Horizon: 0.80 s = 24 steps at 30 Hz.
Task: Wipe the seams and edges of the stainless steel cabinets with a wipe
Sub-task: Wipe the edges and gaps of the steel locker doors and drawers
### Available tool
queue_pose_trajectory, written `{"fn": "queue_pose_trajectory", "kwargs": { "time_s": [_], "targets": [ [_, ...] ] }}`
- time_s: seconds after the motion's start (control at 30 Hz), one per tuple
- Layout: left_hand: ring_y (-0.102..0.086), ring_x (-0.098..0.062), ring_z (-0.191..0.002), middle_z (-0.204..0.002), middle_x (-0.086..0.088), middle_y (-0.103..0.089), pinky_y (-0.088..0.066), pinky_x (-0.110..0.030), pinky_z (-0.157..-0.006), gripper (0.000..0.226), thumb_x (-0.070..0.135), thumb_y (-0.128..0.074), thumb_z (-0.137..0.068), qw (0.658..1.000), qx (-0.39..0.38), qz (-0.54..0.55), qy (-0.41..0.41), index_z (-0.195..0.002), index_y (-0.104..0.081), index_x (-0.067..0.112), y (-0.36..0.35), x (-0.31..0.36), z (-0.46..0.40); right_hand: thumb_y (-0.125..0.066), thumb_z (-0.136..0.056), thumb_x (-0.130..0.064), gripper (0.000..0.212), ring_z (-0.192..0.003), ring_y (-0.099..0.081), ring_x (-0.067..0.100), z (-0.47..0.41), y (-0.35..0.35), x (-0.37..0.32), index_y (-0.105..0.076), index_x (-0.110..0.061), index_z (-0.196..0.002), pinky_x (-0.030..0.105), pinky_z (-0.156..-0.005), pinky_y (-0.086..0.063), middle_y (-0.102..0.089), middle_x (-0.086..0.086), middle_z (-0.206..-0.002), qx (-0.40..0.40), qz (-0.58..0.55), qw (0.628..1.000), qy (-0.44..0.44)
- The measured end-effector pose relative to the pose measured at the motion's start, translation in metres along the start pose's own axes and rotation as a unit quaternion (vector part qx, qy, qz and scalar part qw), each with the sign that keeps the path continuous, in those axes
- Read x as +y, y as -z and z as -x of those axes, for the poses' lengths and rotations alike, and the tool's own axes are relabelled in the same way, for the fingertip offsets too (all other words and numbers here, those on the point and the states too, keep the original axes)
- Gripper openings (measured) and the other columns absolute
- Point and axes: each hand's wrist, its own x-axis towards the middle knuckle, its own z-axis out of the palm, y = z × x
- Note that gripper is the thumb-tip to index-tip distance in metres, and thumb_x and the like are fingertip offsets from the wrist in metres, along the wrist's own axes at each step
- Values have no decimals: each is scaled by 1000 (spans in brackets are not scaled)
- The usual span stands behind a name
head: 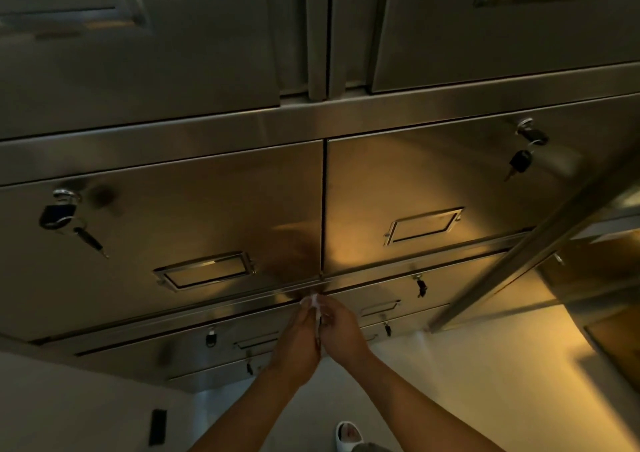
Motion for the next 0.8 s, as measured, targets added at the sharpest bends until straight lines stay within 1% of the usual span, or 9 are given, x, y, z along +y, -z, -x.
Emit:
{"fn": "queue_pose_trajectory", "kwargs": {
  "time_s": [0.07, 0.1, 0.2, 0.33, 0.43, 0.53, 0.63, 0.7, 0.8],
  "targets": [
    [-25, -27, -156, -170, -10, -22, -2, -4, -114, 61, 8, -47, -103, 1000, 10, 16, -18, -161, -28, 6, -1, -6, 9, -60, -94, 5, 37, -102, -70, 2, 2, -4, -1, -73, -24, -113, 15, -92, -51, -75, -7, -110, 52, -27, 998, -13],
    [-23, -22, -157, -171, -8, -20, 1, -2, -115, 62, 5, -42, -102, 999, 9, 32, -43, -162, -27, 6, 0, -9, 14, -61, -94, 5, 37, -98, -70, 2, 3, -6, 0, -74, -26, -109, 17, -89, -52, -75, -7, -105, 69, -40, 997, -21],
    [-15, -5, -157, -170, -1, -17, -7, -19, -126, 69, -3, -34, -93, 994, 6, 68, -90, -161, -24, 4, 0, -22, 28, -69, -92, 2, 28, -90, -73, 7, 9, -16, 1, -77, -24, -101, 23, -82, -56, -77, -5, -96, 92, -86, 990, -55],
    [-15, -3, -157, -170, 3, -16, -9, -22, -127, 70, -4, -35, -91, 993, 6, 83, -84, -161, -26, 4, 9, -24, 37, -70, -94, 0, 21, -82, -75, 8, 17, -28, -8, -78, -20, -96, 24, -72, -59, -79, -7, -84, 66, -135, 986, -71],
    [-25, -5, -154, -167, 12, -17, -19, -18, -125, 72, -1, -40, -90, 995, -4, 69, -70, -161, -32, 9, 15, -23, 38, -71, -93, 0, 16, -78, -73, 5, 17, -33, -13, -80, -13, -95, 24, -71, -57, -78, -3, -82, 81, -115, 988, -67],
    [-24, 0, -153, -167, 15, -21, -25, -21, -124, 73, 1, -42, -89, 995, -2, 60, -77, -160, -37, 16, 20, -31, 40, -71, -88, 7, 17, -70, -66, -8, 18, -34, -19, -81, -7, -90, 10, -67, -49, -69, -19, -69, 104, -51, 992, -46],
    [-35, -7, -149, -167, 8, -26, -30, -20, -120, 72, 3, -48, -90, 998, 6, 26, -51, -159, -38, 22, 31, -45, 43, -73, -84, 7, 17, -72, -63, -11, 16, -37, -21, -81, -6, -93, 3, -67, -41, -63, -24, -70, 131, 1, 990, -44],
    [-40, -14, -145, -163, 3, -32, -25, -16, -117, 72, 2, -51, -90, 1000, 8, -12, -27, -157, -39, 22, 39, -55, 45, -74, -82, 5, 19, -73, -62, -3, 13, -39, -19, -80, -9, -94, 6, -71, -40, -61, -19, -78, 144, 29, 988, -53],
    [-34, -28, -150, -163, -5, -35, -15, -24, -120, 68, 1, -54, -89, 997, 7, -81, -7, -155, -44, 14, 48, -75, 45, -74, -79, 10, 26, -77, -65, 3, 6, -34, -26, -77, -14, -86, 11, -73, -44, -62, -11, -80, 176, 26, 983, -50]
  ]
}}
